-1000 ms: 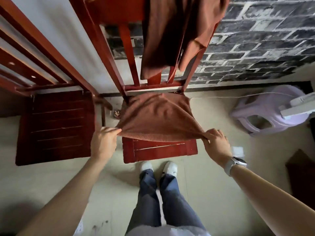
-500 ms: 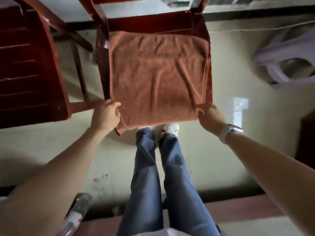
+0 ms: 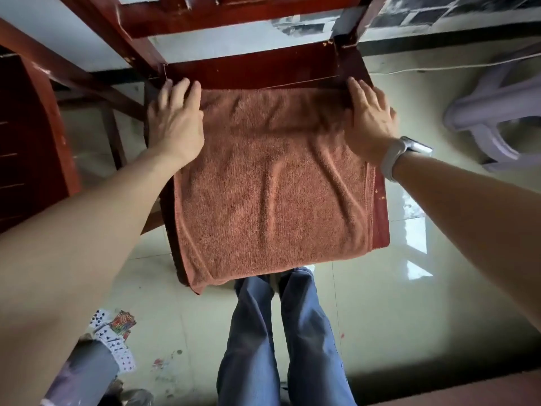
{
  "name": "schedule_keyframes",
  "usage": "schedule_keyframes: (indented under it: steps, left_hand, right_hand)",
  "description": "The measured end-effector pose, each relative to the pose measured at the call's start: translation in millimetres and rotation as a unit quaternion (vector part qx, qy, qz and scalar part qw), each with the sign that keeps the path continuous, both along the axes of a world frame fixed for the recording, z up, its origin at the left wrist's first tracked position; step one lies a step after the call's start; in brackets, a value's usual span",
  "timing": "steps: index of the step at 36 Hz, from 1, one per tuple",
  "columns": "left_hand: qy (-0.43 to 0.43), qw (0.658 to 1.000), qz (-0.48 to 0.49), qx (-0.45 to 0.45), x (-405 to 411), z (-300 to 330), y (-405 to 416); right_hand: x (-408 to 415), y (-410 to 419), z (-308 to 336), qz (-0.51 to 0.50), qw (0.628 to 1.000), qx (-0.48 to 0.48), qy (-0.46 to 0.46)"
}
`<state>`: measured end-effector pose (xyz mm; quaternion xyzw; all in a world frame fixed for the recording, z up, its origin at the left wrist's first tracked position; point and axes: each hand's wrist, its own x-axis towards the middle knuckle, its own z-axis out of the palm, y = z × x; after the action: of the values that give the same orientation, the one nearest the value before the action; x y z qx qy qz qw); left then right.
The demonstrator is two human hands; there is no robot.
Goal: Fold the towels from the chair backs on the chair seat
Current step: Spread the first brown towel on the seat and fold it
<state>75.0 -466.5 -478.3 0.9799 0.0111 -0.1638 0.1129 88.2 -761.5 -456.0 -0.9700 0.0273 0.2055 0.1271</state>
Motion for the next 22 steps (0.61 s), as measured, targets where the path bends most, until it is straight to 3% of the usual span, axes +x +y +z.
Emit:
schedule_keyframes:
  steps: [5, 10, 12, 14, 16, 18, 19, 20, 22]
  left_hand:
    - [-0.081, 0.997, -0.004, 0.004, 11, 7, -1]
    - [-0.086, 0.986, 0.047, -0.136, -1, 34, -3]
    - [-0.012, 0.975, 0.067, -0.213, -11, 51, -4]
    - [0.159, 0.946, 0.073, -0.271, -23, 70, -1]
    - [0.378, 0.873, 0.071, -0.299, -36, 89, 4]
    - [0.521, 0.801, 0.075, -0.286, -47, 99, 10]
    - [0.54, 0.793, 0.079, -0.27, -51, 100, 11]
    - [0.528, 0.807, 0.086, -0.252, -53, 98, 13]
    - [0.426, 0.874, 0.1, -0.211, -52, 88, 15]
  right_hand:
    - [11, 3, 3, 0.015, 0.998, -0.05, -0.027]
    - [-3, -1, 26, 0.006, 0.999, 0.025, -0.031]
    - [-18, -4, 42, 0.024, 0.997, 0.065, -0.014]
    - [-35, -11, 56, 0.066, 0.987, 0.116, 0.087]
    - [-50, -20, 70, 0.126, 0.944, 0.14, 0.27]
    - [-60, -26, 81, 0.16, 0.886, 0.13, 0.416]
    - [-63, -29, 84, 0.163, 0.868, 0.12, 0.453]
    - [-64, -31, 84, 0.158, 0.863, 0.114, 0.465]
    - [-61, -34, 78, 0.139, 0.886, 0.103, 0.43]
